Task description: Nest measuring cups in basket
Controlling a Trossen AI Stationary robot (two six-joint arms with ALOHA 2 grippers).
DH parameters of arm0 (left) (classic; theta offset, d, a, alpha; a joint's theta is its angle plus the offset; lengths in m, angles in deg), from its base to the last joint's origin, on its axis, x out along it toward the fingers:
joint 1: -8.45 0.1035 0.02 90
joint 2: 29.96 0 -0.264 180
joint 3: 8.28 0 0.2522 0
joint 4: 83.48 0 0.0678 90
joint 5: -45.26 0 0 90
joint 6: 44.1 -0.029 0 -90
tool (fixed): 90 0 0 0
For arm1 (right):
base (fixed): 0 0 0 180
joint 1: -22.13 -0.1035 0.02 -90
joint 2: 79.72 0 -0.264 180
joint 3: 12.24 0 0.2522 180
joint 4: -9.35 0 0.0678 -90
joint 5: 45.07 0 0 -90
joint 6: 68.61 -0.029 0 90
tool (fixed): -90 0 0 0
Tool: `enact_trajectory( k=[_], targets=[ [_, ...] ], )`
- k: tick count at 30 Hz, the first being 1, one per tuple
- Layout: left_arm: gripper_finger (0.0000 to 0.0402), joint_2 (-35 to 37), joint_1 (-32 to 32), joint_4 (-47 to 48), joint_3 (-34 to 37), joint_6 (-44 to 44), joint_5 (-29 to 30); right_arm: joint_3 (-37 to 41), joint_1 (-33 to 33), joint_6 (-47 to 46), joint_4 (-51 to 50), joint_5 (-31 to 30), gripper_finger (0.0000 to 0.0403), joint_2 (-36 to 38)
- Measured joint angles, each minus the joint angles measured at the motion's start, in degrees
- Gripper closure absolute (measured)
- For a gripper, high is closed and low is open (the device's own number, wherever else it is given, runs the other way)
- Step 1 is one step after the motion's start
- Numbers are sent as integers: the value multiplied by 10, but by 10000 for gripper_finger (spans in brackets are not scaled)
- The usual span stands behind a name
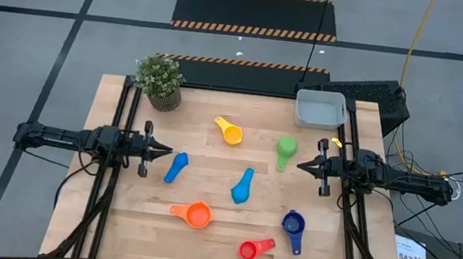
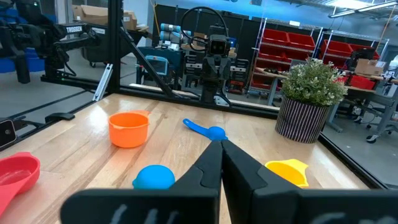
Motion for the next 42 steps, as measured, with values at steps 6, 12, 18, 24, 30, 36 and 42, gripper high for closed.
enact_trajectory(
  k=[6, 12, 18, 24, 30, 36, 42],
  targets=[
    [364, 0, 0, 0, 0, 0, 0, 0, 0, 0, 0, 0, 403, 0],
    [364, 0, 0, 0, 0, 0, 0, 0, 0, -19, 0, -1, 403, 0],
    [364, 0, 0, 0, 0, 0, 0, 0, 0, -172, 6, -16, 403, 0],
    [364, 0, 0, 0, 0, 0, 0, 0, 0, -247, 61, -96, 403, 0],
    [364, 0, 0, 0, 0, 0, 0, -67, 0, -203, 82, -108, 403, -24],
    [364, 0, 0, 0, 0, 0, 0, -234, 0, -155, 15, -110, 403, -121],
    [364, 0, 0, -1, 0, 0, 0, -420, 0, -121, 7, -154, 403, -254]
  ],
)
